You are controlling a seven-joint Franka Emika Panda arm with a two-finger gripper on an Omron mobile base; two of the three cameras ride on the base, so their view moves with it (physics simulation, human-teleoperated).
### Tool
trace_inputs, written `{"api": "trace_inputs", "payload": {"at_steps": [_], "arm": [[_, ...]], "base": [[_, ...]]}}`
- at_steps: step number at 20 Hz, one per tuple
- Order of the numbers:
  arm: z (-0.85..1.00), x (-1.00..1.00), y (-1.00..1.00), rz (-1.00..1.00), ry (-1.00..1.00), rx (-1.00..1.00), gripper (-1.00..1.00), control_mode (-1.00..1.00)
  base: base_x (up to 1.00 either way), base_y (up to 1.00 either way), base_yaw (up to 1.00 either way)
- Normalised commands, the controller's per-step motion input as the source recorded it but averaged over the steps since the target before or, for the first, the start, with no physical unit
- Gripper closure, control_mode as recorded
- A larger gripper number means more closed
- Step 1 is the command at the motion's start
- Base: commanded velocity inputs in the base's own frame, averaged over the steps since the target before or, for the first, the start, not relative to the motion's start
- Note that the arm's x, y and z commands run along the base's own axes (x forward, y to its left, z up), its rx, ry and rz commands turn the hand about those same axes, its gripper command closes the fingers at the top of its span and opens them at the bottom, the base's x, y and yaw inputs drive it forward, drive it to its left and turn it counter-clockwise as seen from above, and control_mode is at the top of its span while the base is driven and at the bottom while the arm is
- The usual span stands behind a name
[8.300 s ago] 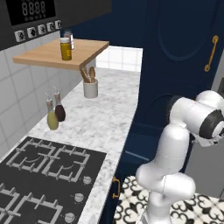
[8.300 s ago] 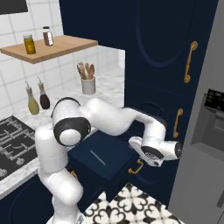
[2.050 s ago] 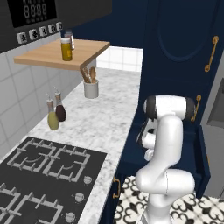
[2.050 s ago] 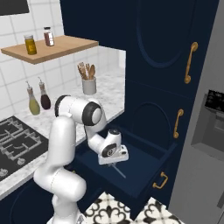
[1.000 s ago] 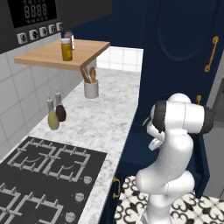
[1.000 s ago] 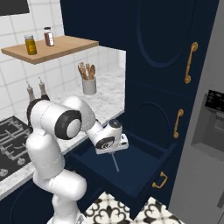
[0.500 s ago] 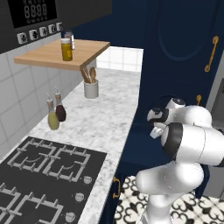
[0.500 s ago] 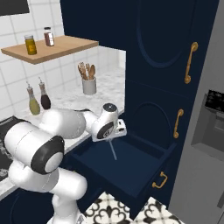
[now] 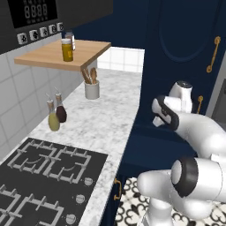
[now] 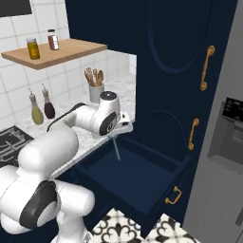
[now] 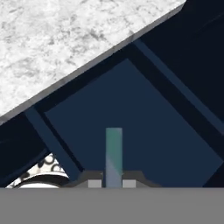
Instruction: Take a straw from the drawer in front and place it inside the glass cup on the dining counter.
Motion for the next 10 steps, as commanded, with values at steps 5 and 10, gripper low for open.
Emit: {"api": "trace_inputs", "payload": {"at_steps": [5, 10], "arm": [[1.0, -0.38, 0.2, -0.14, 0.0, 0.0, 1.0, -1.0], [0.98, -0.65, 0.07, -0.16, -0.01, -0.02, 1.0, -1.0]], "base": [[0.0, 0.0, 0.0], [0.0, 0.0, 0.0]]}}
